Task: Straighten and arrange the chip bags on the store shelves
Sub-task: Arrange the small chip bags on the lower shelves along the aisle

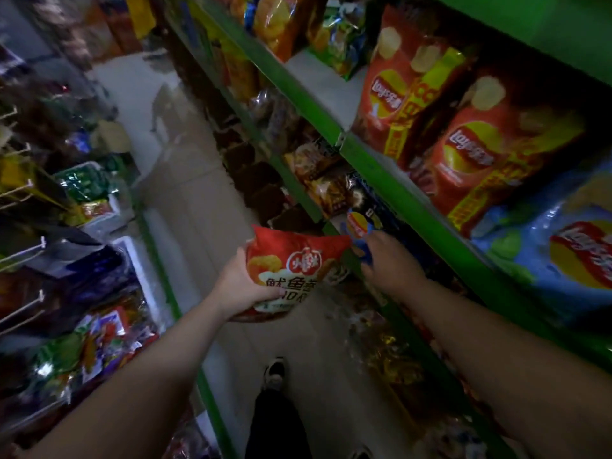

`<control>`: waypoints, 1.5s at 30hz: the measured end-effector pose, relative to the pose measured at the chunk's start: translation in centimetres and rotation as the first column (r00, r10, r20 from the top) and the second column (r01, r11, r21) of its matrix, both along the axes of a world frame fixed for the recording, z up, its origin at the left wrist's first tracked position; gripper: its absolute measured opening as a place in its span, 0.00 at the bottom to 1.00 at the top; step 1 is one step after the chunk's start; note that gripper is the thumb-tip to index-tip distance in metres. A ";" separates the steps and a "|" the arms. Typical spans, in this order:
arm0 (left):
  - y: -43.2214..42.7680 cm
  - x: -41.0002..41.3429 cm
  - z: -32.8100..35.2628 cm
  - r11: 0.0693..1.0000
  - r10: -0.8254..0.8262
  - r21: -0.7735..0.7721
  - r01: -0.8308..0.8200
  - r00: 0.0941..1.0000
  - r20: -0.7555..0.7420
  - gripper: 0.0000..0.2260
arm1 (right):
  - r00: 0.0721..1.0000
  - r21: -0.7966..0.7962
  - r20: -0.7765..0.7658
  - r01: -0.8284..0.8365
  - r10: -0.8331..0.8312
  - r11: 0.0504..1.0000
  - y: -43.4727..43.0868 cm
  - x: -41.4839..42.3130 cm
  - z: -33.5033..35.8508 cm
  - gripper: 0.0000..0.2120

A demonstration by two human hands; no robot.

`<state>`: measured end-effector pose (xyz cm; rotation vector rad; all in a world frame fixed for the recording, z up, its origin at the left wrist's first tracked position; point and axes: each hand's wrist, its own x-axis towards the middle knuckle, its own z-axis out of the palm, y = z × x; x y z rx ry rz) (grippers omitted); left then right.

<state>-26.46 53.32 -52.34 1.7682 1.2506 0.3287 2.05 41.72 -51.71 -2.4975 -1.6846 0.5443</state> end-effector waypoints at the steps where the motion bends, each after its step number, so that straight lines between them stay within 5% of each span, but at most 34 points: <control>1: 1.4 0.0 -0.3 1.000 -0.008 -0.006 0.008 1.000 -0.005 0.46 | 0.997 -0.018 0.078 0.020 -0.019 1.000 1.7 0.3 -0.6 0.29; 6: 8.5 0.9 -2.5 0.992 -0.038 0.114 0.057 0.986 -0.161 0.48 | 0.912 -0.107 0.327 0.297 -0.249 0.949 8.7 1.9 -3.7 0.43; 12: 14.8 3.5 -3.9 0.988 -0.154 -0.018 0.155 0.987 0.041 0.46 | 0.795 -0.104 0.526 0.414 -0.303 0.904 11.4 2.4 -5.9 0.34; 15: 16.6 4.6 -4.1 0.982 -0.180 -0.045 0.183 0.982 0.064 0.46 | 0.875 -0.143 0.358 0.397 -0.327 0.907 12.1 1.8 -5.5 0.20; 22: 18.8 6.6 -3.6 0.984 -0.159 -0.050 0.169 0.974 0.161 0.44 | 0.867 -0.016 0.114 0.489 -0.485 0.872 6.2 -1.8 -4.3 0.25; 26: 17.3 10.2 -4.3 0.943 -0.331 -0.021 0.331 0.943 0.019 0.45 | 0.897 -0.094 -0.036 0.436 -0.441 0.895 1.2 -2.6 -4.5 0.24; 31: 15.0 17.7 -4.7 0.830 -0.536 -0.108 0.547 0.836 0.115 0.45 | 0.892 -0.174 -0.259 0.334 -0.370 0.926 -3.7 -1.0 -3.9 0.13; 38: 13.9 24.8 -4.2 0.665 -0.735 -0.084 0.742 0.670 0.104 0.48 | 0.902 -0.106 -0.271 0.318 -0.335 0.942 -7.7 0.2 -4.8 0.02; 45: 14.6 24.6 -4.5 0.529 -0.837 -0.062 0.847 0.532 0.126 0.44 | 0.890 -0.034 -0.303 0.346 -0.339 0.938 -8.2 -0.1 -5.7 0.07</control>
